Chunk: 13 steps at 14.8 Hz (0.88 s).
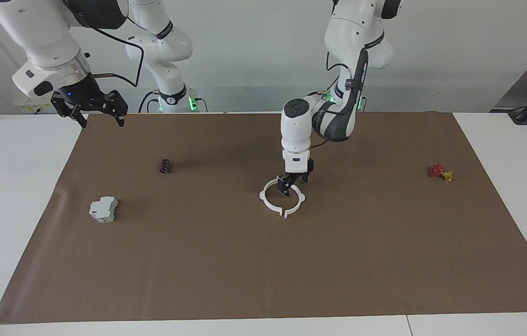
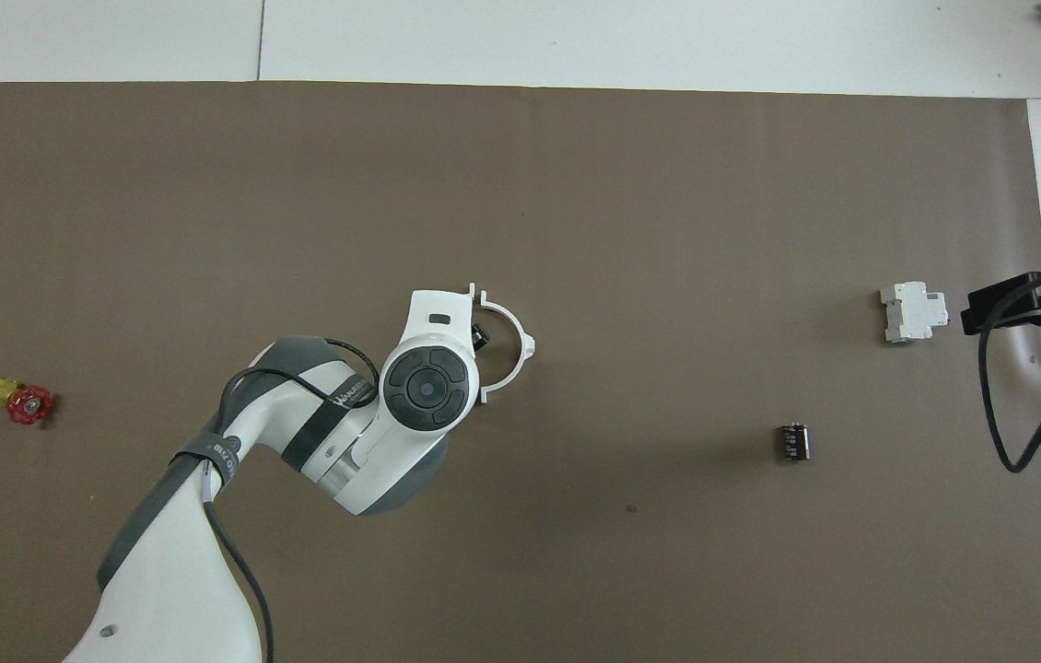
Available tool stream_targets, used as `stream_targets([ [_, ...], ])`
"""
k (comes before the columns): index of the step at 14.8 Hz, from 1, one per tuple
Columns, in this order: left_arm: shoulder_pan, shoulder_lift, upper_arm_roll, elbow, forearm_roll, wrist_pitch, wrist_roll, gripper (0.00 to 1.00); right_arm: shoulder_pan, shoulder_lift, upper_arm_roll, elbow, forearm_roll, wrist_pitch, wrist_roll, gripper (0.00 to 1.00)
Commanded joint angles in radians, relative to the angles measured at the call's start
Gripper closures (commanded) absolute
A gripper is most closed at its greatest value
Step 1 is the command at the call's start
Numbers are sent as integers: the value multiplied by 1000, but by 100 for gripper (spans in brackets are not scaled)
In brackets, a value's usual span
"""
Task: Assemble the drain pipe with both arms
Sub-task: 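Press the held half-ring against the placed half-ring with the left gripper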
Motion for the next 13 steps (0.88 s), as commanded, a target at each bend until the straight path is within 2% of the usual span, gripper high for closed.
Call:
stream_targets([
  [1, -17, 9, 14, 12, 27, -10, -19, 0, -13, 0, 9, 4, -3, -13, 20, 0],
  [9, -18, 6, 15, 28, 27, -56, -18, 0, -13, 0, 9, 3, -3, -13, 20, 0],
  [13, -9, -44, 14, 47, 28, -143, 27, 0, -13, 0, 9, 3, -3, -13, 20, 0],
])
